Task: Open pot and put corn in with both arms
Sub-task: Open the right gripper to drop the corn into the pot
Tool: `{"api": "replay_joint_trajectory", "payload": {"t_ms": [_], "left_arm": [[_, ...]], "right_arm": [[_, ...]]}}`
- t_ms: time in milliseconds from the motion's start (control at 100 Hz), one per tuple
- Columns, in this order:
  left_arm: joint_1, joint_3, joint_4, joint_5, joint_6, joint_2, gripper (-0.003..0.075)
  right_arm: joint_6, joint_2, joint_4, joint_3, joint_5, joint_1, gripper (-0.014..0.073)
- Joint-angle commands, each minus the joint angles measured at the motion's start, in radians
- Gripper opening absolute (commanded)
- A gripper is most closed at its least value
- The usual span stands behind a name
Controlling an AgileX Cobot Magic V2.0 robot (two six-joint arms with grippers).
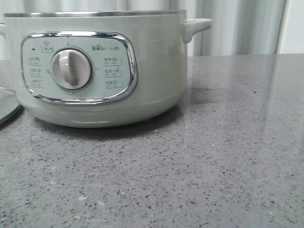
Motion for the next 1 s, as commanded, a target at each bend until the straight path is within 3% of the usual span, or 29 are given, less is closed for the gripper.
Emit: {"api": "replay_joint_trajectory", "payload": {"t_ms": [0,790,840,930,990], "left_arm": [[-0.003,-0.001,0.022,0.009,-0.002,-0.046,-0.0020],[-0.003,0.070,-0.131,-0.017,-0.002,-0.116,-0.0020],[-0.003,0.089,-0.176,-0.115,-0.002,-0.116,-0.0020],[-0.003,0.093,-0.315,-0.115,0.012,-0.116,-0.0020],[-0.003,0.081,-0.454,-0.105,0.217,-0.116,-0.0020]], "right_arm": [[-0.008,-0.055,-0.023,0.022,-0.084,-0.001,-0.0056],[-0.008,-0.128,-0.023,0.062,-0.079,-0.001,-0.0057],[-0.008,-0.128,-0.023,0.062,-0.079,-0.001,-0.0057],[-0.008,-0.128,-0.023,0.062,-0.079,-0.001,-0.0057],[-0.008,-0.128,-0.023,0.062,-0.079,-0.001,-0.0057]]}}
